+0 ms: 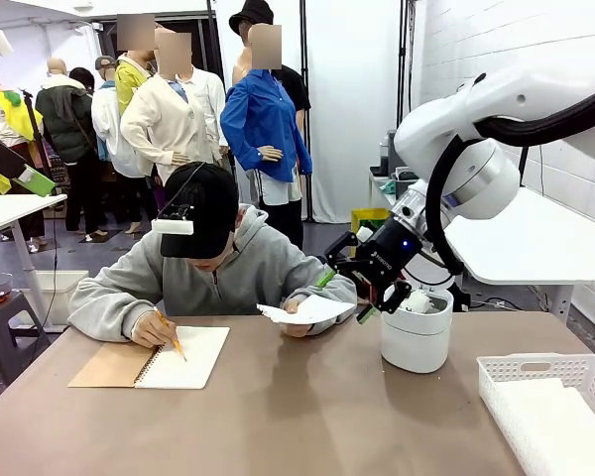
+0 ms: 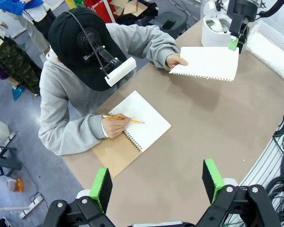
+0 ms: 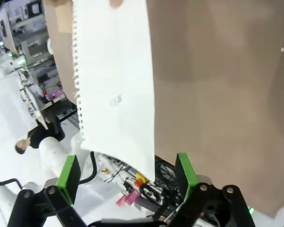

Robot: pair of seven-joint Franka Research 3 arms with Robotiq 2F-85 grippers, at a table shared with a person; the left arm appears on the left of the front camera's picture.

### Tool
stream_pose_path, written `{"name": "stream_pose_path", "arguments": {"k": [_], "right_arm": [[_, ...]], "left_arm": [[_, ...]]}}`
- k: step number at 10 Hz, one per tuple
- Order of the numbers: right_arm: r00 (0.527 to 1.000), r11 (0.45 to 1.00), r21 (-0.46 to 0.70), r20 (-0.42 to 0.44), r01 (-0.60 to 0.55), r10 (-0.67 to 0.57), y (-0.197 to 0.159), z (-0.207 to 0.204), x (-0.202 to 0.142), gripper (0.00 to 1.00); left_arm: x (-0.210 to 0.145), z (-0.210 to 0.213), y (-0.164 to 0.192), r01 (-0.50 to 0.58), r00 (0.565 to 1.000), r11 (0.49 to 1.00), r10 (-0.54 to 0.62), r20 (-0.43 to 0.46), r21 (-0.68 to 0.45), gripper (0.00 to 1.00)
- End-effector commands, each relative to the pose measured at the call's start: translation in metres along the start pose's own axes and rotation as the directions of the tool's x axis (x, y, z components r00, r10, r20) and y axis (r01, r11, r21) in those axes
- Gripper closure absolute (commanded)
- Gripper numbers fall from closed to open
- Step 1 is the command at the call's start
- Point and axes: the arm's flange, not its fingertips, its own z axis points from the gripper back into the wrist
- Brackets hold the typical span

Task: Sort the paper based on its condition.
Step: If a person hands you a paper, place it in the Organizing basket , and if it's crumpled, put it in the Trash can.

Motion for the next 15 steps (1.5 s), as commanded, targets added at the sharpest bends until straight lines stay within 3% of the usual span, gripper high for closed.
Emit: {"name": "stream_pose_path", "arguments": {"k": [1,7,12,13,15], "right_arm": [[0.998,0.997,0.028,-0.017,0.066,-0.066,0.003,0.001,0.012,0.00],[0.985,0.972,0.176,-0.099,0.154,-0.138,-0.020,-0.025,0.051,0.00],[0.974,0.958,0.218,-0.167,0.188,-0.153,-0.021,-0.046,0.055,0.00],[0.979,0.959,0.240,-0.168,0.153,-0.115,-0.020,-0.046,0.053,0.06],[0.979,0.956,0.253,-0.173,0.149,-0.107,-0.021,-0.044,0.052,0.44]], "left_arm": [[-0.001,0.000,0.001,-0.003,1.000,1.000,0.003,0.001,0.000,0.00],[-0.001,0.000,0.001,-0.003,1.000,1.000,0.003,0.001,0.000,0.00],[-0.001,0.000,0.001,-0.003,1.000,1.000,0.003,0.001,0.000,0.00],[-0.001,0.000,0.001,-0.003,1.000,1.000,0.003,0.001,0.000,0.00],[-0.001,0.000,0.001,-0.003,1.000,1.000,0.003,0.001,0.000,0.00]]}}
